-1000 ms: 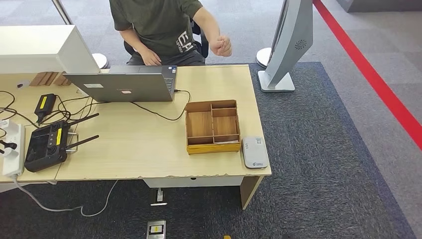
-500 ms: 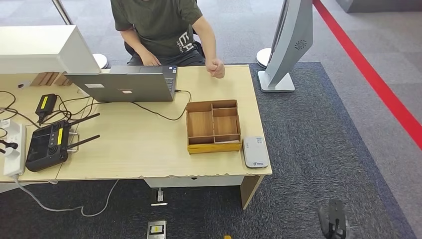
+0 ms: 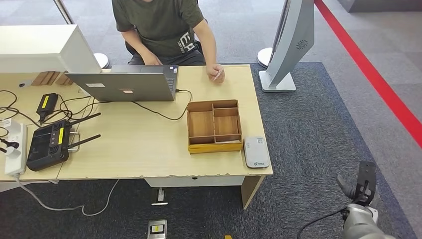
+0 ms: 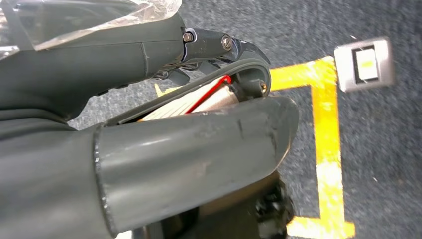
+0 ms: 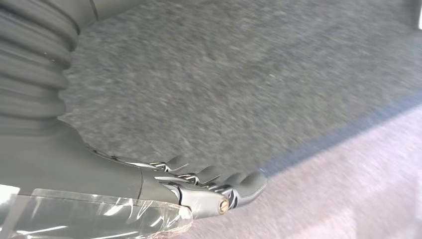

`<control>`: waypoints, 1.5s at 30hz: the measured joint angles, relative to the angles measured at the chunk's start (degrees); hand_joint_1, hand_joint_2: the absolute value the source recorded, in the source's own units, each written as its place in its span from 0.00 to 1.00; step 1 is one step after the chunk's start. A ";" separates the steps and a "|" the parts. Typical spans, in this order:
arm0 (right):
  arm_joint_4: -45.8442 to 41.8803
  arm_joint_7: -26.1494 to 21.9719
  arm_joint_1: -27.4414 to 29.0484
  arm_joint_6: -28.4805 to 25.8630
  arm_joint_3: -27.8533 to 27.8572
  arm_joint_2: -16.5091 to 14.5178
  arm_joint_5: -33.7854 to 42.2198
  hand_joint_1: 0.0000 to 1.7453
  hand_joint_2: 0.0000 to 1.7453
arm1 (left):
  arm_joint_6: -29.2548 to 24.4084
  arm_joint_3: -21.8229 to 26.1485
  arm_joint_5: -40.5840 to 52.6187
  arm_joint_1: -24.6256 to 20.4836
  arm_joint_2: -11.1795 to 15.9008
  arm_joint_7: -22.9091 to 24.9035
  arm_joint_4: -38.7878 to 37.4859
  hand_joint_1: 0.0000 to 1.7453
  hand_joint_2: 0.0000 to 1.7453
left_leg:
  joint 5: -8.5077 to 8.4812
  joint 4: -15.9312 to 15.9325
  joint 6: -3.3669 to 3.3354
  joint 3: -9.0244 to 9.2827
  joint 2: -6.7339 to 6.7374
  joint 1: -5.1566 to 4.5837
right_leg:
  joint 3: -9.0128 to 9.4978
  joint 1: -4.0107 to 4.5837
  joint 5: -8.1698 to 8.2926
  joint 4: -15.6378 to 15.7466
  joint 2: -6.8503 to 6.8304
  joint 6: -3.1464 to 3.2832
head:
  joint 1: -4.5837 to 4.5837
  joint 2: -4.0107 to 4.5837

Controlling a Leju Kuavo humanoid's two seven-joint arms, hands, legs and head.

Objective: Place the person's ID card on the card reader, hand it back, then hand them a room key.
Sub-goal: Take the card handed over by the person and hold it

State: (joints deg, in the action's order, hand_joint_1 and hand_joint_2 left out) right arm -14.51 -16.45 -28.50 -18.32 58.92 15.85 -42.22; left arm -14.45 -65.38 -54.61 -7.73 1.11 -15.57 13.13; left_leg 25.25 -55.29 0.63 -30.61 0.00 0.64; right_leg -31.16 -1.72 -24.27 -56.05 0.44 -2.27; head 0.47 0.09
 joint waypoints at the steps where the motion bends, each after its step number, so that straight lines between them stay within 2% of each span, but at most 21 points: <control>1: -0.12 -0.01 -0.64 -0.18 -0.61 0.42 0.44 0.00 1.00 | 0.13 -0.10 0.27 -0.21 -0.03 0.04 0.15 0.00 0.00 | 0.00 0.00 0.00 0.00 0.00 -0.01 | 0.00 -0.01 0.01 0.00 0.00 -0.01 | 0.03 0.00; 6: -0.80 -1.06 -3.87 -0.23 -4.49 2.00 0.88 0.00 1.00 | 0.23 -0.62 1.23 -0.86 -0.07 1.09 0.69 0.00 0.00 | -0.02 0.00 -0.01 -0.02 0.00 -0.01 | 0.02 -0.01 0.03 -0.02 0.00 -0.03 | -0.02 0.00; 9: -2.95 2.22 -4.91 0.16 -8.77 1.96 3.59 0.00 1.00 | 0.25 -0.84 1.78 -1.14 -0.08 1.93 1.00 0.00 0.00 | -0.03 -0.01 -0.02 0.02 -0.03 -0.01 | 0.02 -0.01 0.03 -0.01 -0.07 -0.03 | -0.05 -0.01; 12: -9.07 11.37 -3.74 -0.10 -16.68 2.24 13.99 0.00 1.00 | 0.25 -1.04 2.28 -1.27 -0.08 2.69 1.22 0.00 0.00 | -0.04 -0.03 -0.03 -0.03 -0.09 -0.04 | 0.01 -0.04 0.02 -0.01 -0.19 -0.04 | -0.08 -0.02; 15: -17.91 21.74 -1.88 -3.13 -27.94 4.13 24.87 0.00 1.00 | 0.31 -1.11 2.84 -1.31 -0.03 3.33 1.39 0.00 0.00 | -0.04 -0.03 -0.05 -0.18 0.01 -0.18 | -0.12 -0.18 0.05 -0.08 -0.08 -0.08 | -0.08 0.00; 18: -28.93 32.83 -1.38 -6.29 -40.64 6.81 26.67 0.00 1.00 | 0.68 -1.18 3.61 -1.60 0.00 3.92 1.43 0.00 0.00 | -0.03 0.00 -0.06 -0.21 0.37 -0.28 | -0.25 -0.27 0.11 -0.13 0.29 -0.14 | -0.11 -0.01; 21: -38.06 38.82 -1.44 -6.77 -50.58 8.47 25.43 0.00 1.00 | 1.16 -1.36 4.37 -2.11 -0.07 4.15 1.51 0.00 0.00 | -0.06 0.00 -0.09 -0.16 0.45 -0.25 | -0.24 -0.25 0.12 -0.12 0.31 -0.16 | -0.10 -0.01; 26: -49.77 40.44 -1.39 -6.62 -64.44 10.40 23.84 0.00 1.00 | 1.72 -1.88 5.47 -2.50 -0.27 4.19 1.86 0.00 0.00 | -0.21 0.00 -0.15 -0.22 0.01 -0.19 | -0.22 -0.20 0.12 -0.12 -0.10 -0.16 | -0.10 -0.01; 30: -56.37 42.38 -1.61 -5.57 -72.47 11.69 20.95 0.00 1.00 | 2.59 -2.28 7.23 -3.07 -0.49 4.18 1.99 0.00 0.00 | -0.23 -0.01 -0.14 -0.26 -0.09 -0.15 | -0.21 -0.16 0.12 -0.11 -0.21 -0.16 | -0.10 -0.01; 36: -62.08 44.02 -2.42 -3.91 -80.79 13.19 17.40 0.00 1.00 | 3.56 -2.71 9.22 -4.21 -0.87 4.41 2.23 0.00 0.00 | -0.23 -0.01 -0.14 -0.28 -0.13 -0.15 | -0.21 -0.16 0.12 -0.09 -0.22 -0.16 | -0.08 -0.01; 40: -63.69 43.94 -3.14 -2.44 -84.33 13.70 14.97 0.00 1.00 | 3.96 -3.02 10.03 -4.52 -0.92 4.70 2.38 0.00 0.00 | -0.23 0.00 -0.14 -0.28 -0.13 -0.15 | -0.23 -0.16 0.12 -0.09 -0.22 -0.16 | -0.09 -0.02; 45: -64.00 44.93 -4.89 1.86 -88.42 13.57 9.25 0.00 1.00 | 4.85 -3.33 11.28 -5.04 -1.13 5.25 2.46 0.00 0.00 | -0.23 0.00 -0.14 -0.29 -0.13 -0.13 | -0.23 -0.14 0.12 -0.10 -0.23 -0.16 | -0.09 0.00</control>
State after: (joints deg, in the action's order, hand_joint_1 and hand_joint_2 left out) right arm -78.51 28.48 -33.39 -16.46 -29.50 29.42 -32.96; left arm -9.60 -68.72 -43.32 -12.77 -0.02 -10.32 15.60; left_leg 25.02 -55.30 0.49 -30.90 -0.13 0.52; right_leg -31.39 -1.86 -24.15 -56.14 0.21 -2.43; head 0.38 0.09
